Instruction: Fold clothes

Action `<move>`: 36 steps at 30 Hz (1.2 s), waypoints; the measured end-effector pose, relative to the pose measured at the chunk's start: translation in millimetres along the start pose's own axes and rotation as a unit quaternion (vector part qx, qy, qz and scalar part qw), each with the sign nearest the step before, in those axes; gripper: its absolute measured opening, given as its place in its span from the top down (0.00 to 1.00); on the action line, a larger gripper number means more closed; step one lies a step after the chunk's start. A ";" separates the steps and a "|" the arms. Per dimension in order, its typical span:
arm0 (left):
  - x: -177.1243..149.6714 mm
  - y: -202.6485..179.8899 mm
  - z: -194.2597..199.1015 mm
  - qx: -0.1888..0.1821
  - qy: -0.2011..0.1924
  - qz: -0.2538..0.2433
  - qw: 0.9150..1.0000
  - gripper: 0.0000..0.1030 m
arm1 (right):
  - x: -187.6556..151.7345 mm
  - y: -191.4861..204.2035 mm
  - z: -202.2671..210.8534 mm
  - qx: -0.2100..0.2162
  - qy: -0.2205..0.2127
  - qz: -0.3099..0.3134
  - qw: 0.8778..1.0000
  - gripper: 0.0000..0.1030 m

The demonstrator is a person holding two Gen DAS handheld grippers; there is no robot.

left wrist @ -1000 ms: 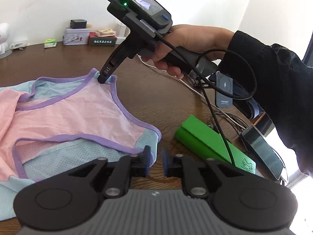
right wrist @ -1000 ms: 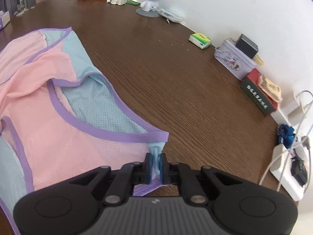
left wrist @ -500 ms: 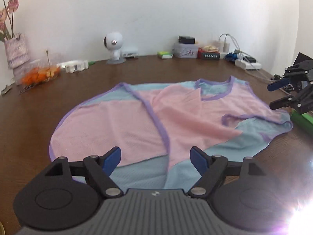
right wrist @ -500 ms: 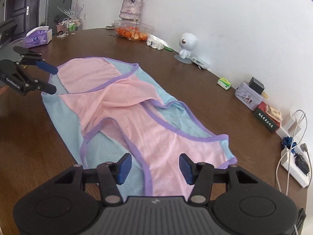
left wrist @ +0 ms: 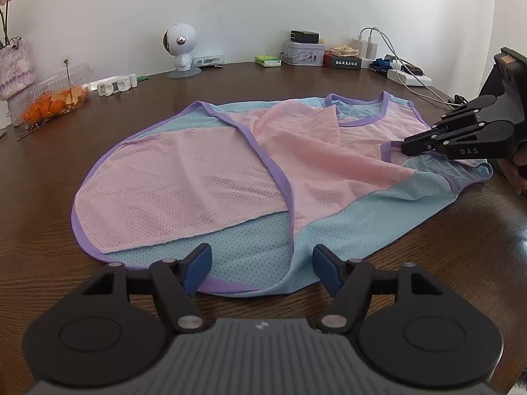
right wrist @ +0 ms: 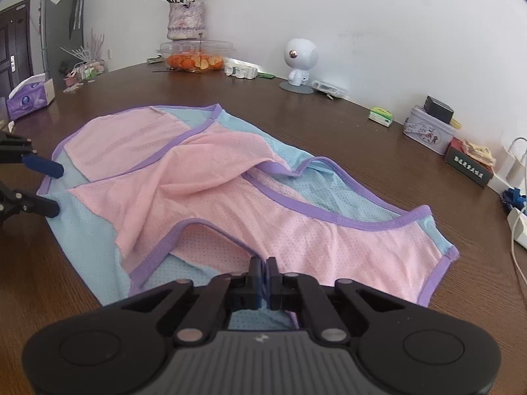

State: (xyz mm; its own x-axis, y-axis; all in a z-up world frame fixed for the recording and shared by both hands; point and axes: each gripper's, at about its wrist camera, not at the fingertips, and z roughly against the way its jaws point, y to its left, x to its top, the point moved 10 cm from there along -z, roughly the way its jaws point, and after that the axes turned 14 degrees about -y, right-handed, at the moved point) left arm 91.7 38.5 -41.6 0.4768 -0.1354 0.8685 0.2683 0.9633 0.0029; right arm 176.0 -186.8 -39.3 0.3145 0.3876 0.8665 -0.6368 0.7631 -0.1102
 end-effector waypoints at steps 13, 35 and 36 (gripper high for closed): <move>0.1 -2.3 -1.1 -0.001 -0.002 0.000 1.000 0.29 | 47.7 -21.5 -6.1 0.002 -0.056 -0.094 0.994 0.51; -3.0 1.0 3.4 -0.003 -0.007 -0.001 1.000 0.29 | 15.2 -94.2 -32.7 -0.190 -0.066 -0.180 0.963 0.97; -3.0 0.9 3.4 -0.003 -0.007 -0.001 1.000 0.29 | 12.9 -93.8 -33.8 -0.195 -0.061 -0.172 0.964 0.96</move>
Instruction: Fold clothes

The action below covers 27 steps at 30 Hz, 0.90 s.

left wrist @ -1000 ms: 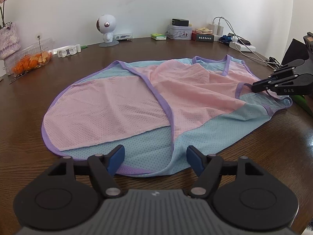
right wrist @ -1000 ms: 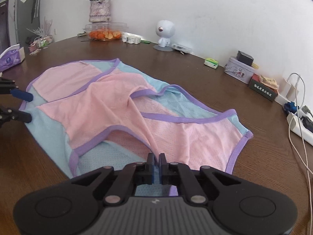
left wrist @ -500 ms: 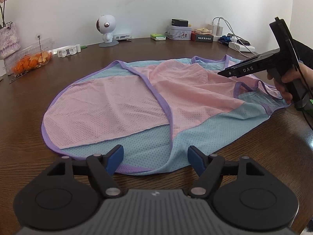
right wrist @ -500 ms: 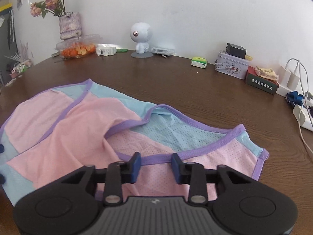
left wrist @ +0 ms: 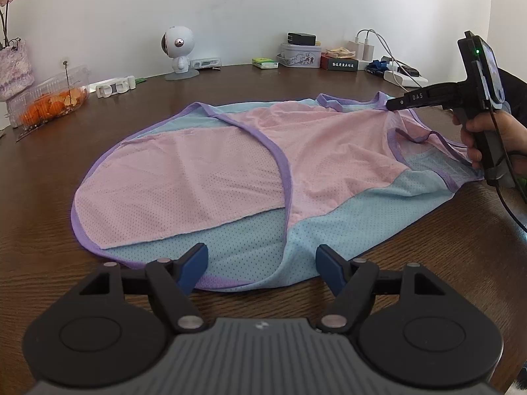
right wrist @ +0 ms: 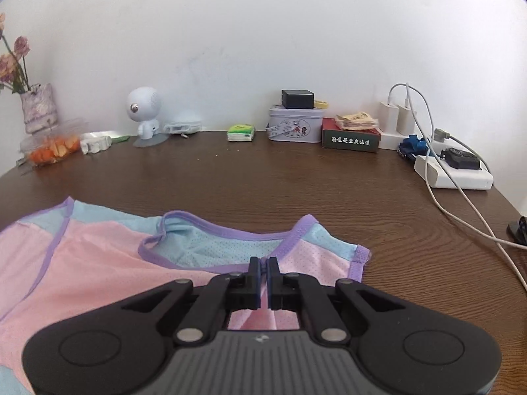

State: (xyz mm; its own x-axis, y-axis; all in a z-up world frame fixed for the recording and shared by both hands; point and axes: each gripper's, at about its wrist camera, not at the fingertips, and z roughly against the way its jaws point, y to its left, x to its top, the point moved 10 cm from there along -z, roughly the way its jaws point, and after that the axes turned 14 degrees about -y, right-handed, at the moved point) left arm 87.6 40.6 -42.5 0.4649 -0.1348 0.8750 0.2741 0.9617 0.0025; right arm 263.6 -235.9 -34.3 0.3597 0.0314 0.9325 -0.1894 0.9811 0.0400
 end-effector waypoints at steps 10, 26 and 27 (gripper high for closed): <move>13.1 -0.9 12.4 -0.046 0.000 0.020 0.999 0.39 | 14.9 67.0 53.7 0.160 0.033 0.035 0.986 0.65; 1.9 14.2 4.1 -0.076 0.027 0.035 0.996 0.97 | -66.4 78.5 143.8 0.161 0.103 -0.039 0.981 0.99; -0.2 12.0 8.3 -0.077 0.026 0.033 0.996 0.97 | -67.8 78.3 147.0 0.162 0.103 -0.041 0.981 0.99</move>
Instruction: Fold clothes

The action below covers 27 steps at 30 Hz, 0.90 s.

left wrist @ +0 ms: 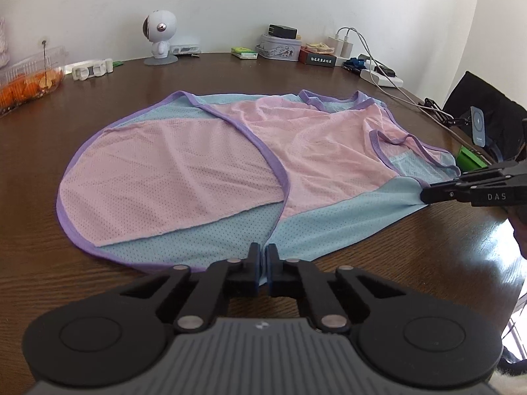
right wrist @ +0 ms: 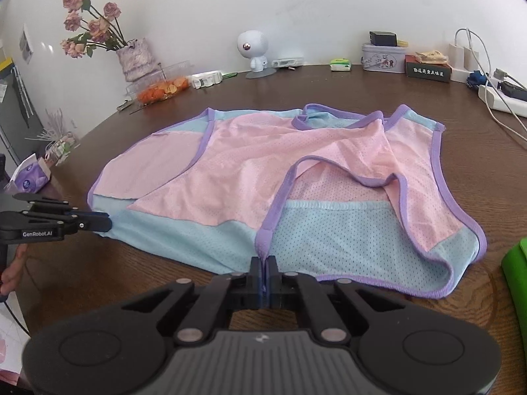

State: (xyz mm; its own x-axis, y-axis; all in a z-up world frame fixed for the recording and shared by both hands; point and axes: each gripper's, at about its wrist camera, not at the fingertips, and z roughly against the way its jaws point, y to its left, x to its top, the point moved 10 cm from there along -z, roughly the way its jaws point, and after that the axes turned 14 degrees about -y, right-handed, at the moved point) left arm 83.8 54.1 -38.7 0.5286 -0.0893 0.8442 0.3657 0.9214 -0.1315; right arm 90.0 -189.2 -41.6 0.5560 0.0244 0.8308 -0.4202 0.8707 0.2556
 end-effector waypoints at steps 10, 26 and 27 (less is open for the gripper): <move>-35.0 -37.1 63.8 -0.004 0.016 -0.080 0.997 0.91 | -33.7 33.0 63.7 0.027 0.019 0.048 0.998 0.94; -47.6 -56.6 60.9 -0.079 0.004 -0.279 0.957 0.91 | -49.1 63.9 57.4 0.125 0.047 0.393 0.910 0.92; -47.3 -55.5 60.5 -0.084 0.008 -0.274 0.958 0.98 | -48.4 61.4 56.2 0.128 0.050 0.385 0.913 0.99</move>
State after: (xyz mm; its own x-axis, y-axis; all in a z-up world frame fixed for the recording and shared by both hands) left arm -7.8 30.1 -39.9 0.2321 -0.5496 0.8025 0.7091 0.6604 0.2472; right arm -3.0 -164.5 -38.3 0.0829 0.6362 0.7670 -0.8601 0.4344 -0.2674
